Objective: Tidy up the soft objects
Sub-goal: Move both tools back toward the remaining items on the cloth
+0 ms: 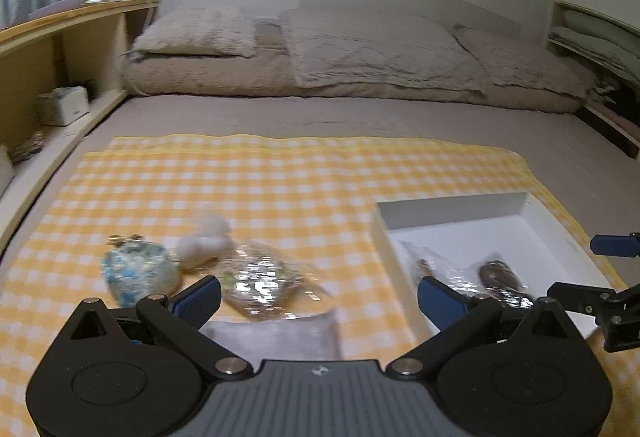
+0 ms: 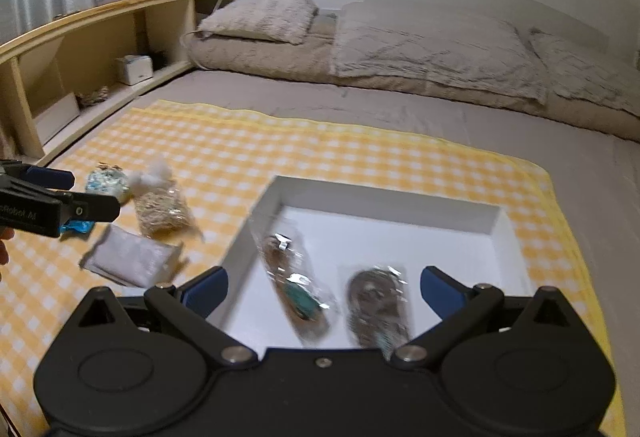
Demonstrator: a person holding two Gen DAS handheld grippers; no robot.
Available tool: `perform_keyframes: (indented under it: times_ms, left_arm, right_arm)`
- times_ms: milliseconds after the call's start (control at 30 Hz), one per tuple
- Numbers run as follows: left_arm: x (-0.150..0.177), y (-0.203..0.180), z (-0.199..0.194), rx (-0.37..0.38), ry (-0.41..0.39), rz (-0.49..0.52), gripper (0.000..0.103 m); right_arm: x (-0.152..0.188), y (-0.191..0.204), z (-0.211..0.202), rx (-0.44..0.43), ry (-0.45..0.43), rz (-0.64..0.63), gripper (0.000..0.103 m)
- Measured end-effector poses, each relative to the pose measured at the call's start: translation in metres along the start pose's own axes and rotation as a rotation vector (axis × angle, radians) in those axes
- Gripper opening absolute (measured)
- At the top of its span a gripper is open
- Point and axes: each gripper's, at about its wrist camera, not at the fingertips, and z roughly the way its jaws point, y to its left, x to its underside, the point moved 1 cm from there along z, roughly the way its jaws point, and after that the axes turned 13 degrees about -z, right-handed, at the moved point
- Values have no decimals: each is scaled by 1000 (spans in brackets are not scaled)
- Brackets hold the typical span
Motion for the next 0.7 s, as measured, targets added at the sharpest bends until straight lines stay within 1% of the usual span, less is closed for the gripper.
perform_keyframes:
  times_ms: [233, 367, 433, 533, 700]
  left_arm:
    - [-4, 39, -4, -71, -24, -32, 103]
    - [-8, 63, -3, -124, -27, -69, 103]
    - [-9, 74, -2, -151, -30, -88, 103]
    - [-11, 91, 1, -187, -31, -107, 103]
    - [-10, 115, 13, -226, 1, -165, 103]
  right_arm:
    - [-22, 33, 18, -79, -25, -34, 103]
    - [-34, 54, 28, -105, -17, -61, 103]
    - [-40, 64, 32, -131, -17, -70, 103]
    - [-45, 79, 37, -163, -4, -70, 103]
    - [-47, 99, 44, -209, 45, -59, 103]
